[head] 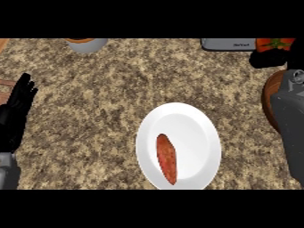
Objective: Pick the tomato from the plate and place it in the bowl
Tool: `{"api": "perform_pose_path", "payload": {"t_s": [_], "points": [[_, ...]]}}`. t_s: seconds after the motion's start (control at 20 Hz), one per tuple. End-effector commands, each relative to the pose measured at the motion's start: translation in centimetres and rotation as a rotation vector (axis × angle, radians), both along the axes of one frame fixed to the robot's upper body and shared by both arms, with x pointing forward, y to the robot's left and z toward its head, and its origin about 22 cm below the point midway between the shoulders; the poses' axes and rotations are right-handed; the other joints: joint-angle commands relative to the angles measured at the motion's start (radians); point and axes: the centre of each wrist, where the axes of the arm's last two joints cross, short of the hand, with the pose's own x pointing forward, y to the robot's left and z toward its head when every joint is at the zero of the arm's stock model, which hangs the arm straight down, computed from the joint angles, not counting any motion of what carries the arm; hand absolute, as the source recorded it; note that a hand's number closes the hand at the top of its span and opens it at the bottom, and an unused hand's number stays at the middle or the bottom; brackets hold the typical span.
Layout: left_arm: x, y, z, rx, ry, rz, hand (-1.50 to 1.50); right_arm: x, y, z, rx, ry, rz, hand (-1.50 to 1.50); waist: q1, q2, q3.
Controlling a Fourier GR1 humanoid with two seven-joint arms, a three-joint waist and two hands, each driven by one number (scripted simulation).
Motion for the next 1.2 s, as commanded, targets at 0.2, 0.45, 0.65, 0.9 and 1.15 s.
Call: {"api": "perform_pose_path", "payload": {"t_s": [0.2,0.45,0.65,0.9,1.15], "points": [[1.8,-1.8,0.6,0.012,-0.002,-0.014,0.0,-1.0,-7.5,-3.1,0.099,-0.024,-0.065,1.5,0.002,0.004,0.001],[0.3,-0.8,0.0,0.005,-0.015,-0.013,0.0,-1.1,-12.9,-7.9,0.113,-0.024,-0.079,1.5,0.01,0.005,0.001],[2.2,-1.6,0.6,-0.01,-0.006,-0.017,0.0,0.3,-16.7,-8.8,0.118,-0.048,-0.07,1.5,0.011,0.007,0.001],[0.8,-0.9,-0.5,0.014,-0.004,-0.014,0.0,-0.1,-20.4,-10.9,0.117,0.323,-0.193,1.5,0.015,0.008,-0.001],[0.4,-1.5,0.6,0.002,-0.005,-0.025,0.0,-1.5,-22.9,-15.0,0.339,0.229,-0.192,-1.5,0.015,0.005,0.001]]}}
